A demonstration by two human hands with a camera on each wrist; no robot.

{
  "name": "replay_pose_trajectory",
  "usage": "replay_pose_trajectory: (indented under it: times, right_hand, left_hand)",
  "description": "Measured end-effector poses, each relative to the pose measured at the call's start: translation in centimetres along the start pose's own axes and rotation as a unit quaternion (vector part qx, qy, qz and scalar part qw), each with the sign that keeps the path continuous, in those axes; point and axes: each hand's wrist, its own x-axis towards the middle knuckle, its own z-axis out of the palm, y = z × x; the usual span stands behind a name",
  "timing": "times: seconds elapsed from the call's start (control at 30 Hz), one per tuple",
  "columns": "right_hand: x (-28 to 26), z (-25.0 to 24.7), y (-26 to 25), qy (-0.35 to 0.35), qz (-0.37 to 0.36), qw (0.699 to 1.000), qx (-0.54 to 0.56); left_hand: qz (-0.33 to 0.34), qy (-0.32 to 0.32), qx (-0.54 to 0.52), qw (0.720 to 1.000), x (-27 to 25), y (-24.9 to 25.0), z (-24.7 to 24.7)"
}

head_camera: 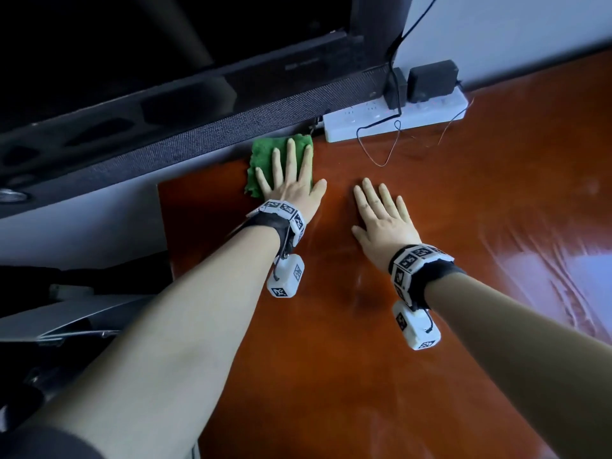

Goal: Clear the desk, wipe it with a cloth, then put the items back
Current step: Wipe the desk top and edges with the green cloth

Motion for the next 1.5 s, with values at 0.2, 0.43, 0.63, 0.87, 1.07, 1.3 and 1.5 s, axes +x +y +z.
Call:
replay_pose_trajectory:
  times: [0.2,0.43,0.63,0.87,1.07,1.3,1.5]
  right_hand:
    - [-0.1,-0.2,0.2,-0.005,-0.004,1.000,-0.008]
    - [0.0,-0.5,0.4,-0.013,-0.011,1.000,-0.006]
    - [0.0,-0.6,0.6,-0.006,-0.021,1.000,0.020]
    - [-0.1,-1.0,1.8,0.016,-0.040,0.996,0.075]
    - [-1.4,-0.3,2.1,0.059,0.020,0.996,0.058]
    - [-3.2,0.2,3.4,0.059,0.064,0.996,-0.002]
    - [-3.1,-0.2,4.7,0.029,0.034,0.999,-0.028]
  left_hand:
    - [0.000,0.035,-0.021,0.999,0.5,1.9,0.5]
    - [-0.031,0.037,-0.022,0.999,1.1,3.4,0.2]
    - [-0.006,0.009,-0.007,1.000,-0.2,4.2,1.5]
    - [0.054,-0.022,0.009,0.998,-1.4,5.4,1.7]
    - [0.143,-0.008,0.012,0.990,-4.0,4.3,2.0]
    - [0.092,0.082,-0.115,0.986,-6.9,5.3,2.2]
    - [-0.038,0.020,-0.030,0.999,-5.7,9.5,4.1]
